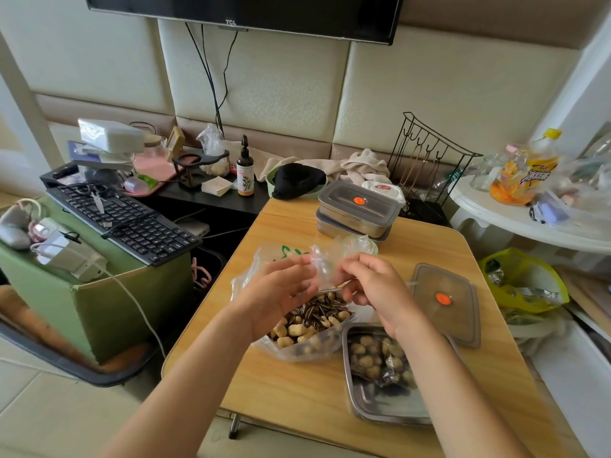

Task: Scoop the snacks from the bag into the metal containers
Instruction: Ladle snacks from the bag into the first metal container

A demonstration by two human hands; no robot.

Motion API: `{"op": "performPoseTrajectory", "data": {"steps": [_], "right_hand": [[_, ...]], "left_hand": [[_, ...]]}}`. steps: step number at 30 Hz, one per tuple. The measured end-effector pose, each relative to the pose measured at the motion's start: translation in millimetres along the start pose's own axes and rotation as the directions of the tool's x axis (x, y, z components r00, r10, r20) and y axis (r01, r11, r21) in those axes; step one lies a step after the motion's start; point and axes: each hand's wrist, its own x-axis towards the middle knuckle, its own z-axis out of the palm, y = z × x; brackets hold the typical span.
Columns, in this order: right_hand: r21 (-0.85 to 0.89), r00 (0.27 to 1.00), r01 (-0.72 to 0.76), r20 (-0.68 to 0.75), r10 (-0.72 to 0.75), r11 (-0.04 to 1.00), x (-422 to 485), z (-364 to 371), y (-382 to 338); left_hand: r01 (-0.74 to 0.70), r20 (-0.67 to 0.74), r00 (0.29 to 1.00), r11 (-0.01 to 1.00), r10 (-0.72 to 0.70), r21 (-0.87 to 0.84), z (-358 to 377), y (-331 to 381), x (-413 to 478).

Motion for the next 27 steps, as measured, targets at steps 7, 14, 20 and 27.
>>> {"op": "performPoseTrajectory", "data": {"steps": [7, 14, 20, 27], "right_hand": [[-0.060, 0.992, -0.054, -0.114, 0.046, 0.997, 5.8, -1.7, 6.1], [-0.068, 1.000, -0.014, 0.025, 0.016, 0.998, 7.7, 7.3, 7.5], [-0.087, 0.989, 0.002, -0.150, -0.016, 0.996, 9.0, 7.9, 9.3], [-0.260, 0.974, -0.045, -0.224, -0.015, 0.965, 7.7, 10.9, 10.8]], "left_hand": [[0.025, -0.183, 0.983, 1.000, -0.025, 0.001, -4.3, 0.1, -1.4], [0.034, -0.041, 0.998, 0.996, -0.038, -0.080, 3.6, -0.4, -1.2], [0.018, -0.236, 0.972, 0.998, -0.004, 0.058, -0.8, -1.7, -4.3], [-0.007, -0.354, 0.934, 0.994, 0.047, 0.113, -0.9, -1.8, -10.5]]}}
